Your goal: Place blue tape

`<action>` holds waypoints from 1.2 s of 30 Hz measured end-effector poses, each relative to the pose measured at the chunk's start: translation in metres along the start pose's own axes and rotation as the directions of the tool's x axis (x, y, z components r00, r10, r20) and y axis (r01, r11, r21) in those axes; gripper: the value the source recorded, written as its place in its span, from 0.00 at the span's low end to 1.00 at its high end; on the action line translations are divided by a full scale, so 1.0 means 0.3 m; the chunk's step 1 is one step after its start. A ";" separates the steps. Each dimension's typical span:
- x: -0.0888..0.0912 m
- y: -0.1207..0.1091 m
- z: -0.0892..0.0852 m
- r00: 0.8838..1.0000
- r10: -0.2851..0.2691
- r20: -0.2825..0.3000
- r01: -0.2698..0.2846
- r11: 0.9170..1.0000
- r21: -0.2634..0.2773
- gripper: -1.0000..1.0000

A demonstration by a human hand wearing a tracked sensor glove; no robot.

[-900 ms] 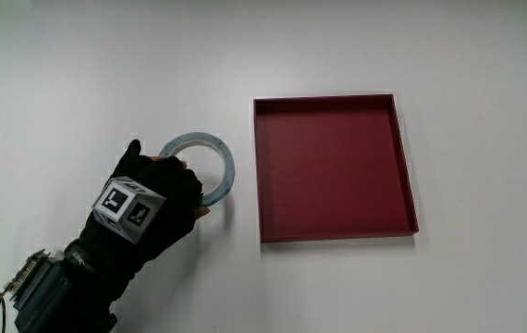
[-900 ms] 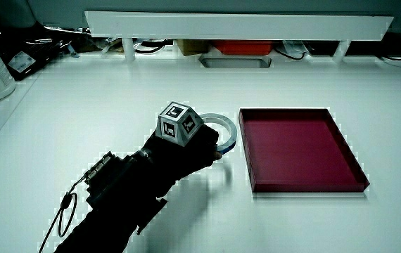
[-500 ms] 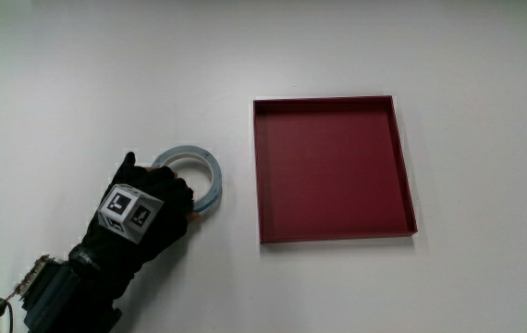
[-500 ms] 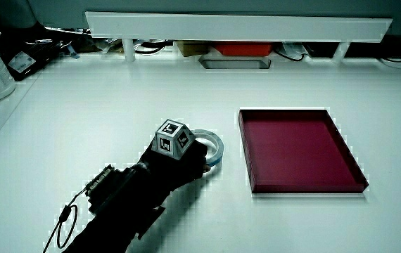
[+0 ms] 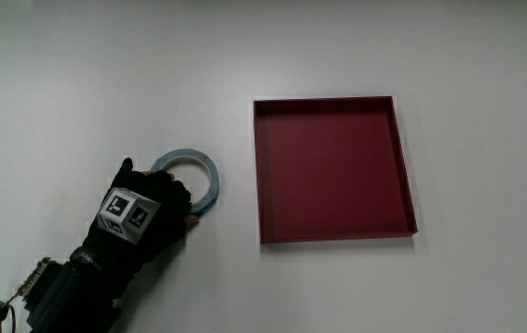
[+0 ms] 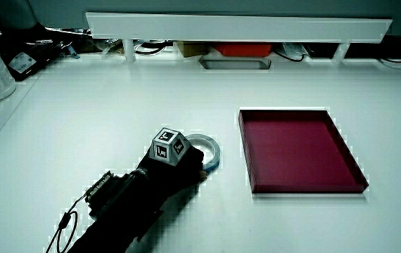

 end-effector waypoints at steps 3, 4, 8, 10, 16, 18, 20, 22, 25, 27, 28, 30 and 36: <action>-0.004 -0.001 -0.004 1.000 0.018 0.004 -0.018 1.000 -0.020 0.48; -0.007 -0.001 -0.009 1.000 0.018 0.015 -0.018 1.000 -0.020 0.47; -0.014 -0.002 -0.017 0.999 0.025 0.024 -0.025 1.000 -0.012 0.40; -0.006 -0.003 -0.004 1.000 0.009 0.010 -0.009 1.000 -0.014 0.36; -0.014 -0.004 -0.016 0.999 0.025 0.020 -0.025 0.999 -0.024 0.26; -0.014 -0.008 -0.010 1.000 0.015 0.015 -0.015 1.000 -0.013 0.22; -0.019 -0.019 -0.003 1.000 0.019 0.019 -0.019 1.000 -0.002 0.19; -0.017 -0.034 0.021 0.999 0.031 0.012 -0.031 0.999 0.018 0.16; -0.008 -0.066 0.067 0.999 0.022 0.023 -0.024 0.998 0.063 0.10; -0.022 -0.089 0.086 0.994 0.015 0.107 -0.022 0.998 0.062 0.07; -0.025 -0.097 0.105 0.989 0.017 0.147 -0.020 1.000 0.023 0.05; -0.041 -0.114 0.120 0.971 0.038 0.235 -0.025 0.998 -0.061 0.02; -0.070 -0.218 0.131 0.906 0.214 0.365 -0.125 0.960 -0.251 0.00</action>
